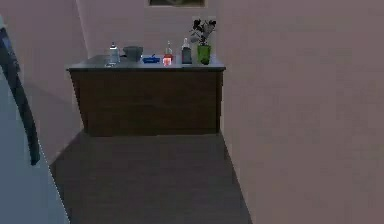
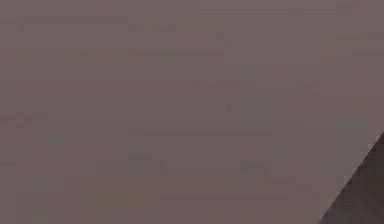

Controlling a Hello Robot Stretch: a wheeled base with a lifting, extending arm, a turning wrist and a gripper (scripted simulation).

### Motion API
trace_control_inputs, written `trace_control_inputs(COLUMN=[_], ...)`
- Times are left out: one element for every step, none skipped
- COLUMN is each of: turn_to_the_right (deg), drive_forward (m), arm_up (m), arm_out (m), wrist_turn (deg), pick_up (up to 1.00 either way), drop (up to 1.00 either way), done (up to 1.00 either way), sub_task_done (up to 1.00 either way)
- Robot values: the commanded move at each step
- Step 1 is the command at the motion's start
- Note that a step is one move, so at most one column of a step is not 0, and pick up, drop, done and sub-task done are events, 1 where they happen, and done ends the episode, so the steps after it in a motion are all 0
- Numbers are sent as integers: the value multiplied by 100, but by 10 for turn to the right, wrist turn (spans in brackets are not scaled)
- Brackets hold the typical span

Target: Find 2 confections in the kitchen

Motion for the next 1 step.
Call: trace_control_inputs(turn_to_the_right=[0], drive_forward=[100], arm_up=[0], arm_out=[0], wrist_turn=[0], pick_up=[0], drop=[0], done=[0], sub_task_done=[0])
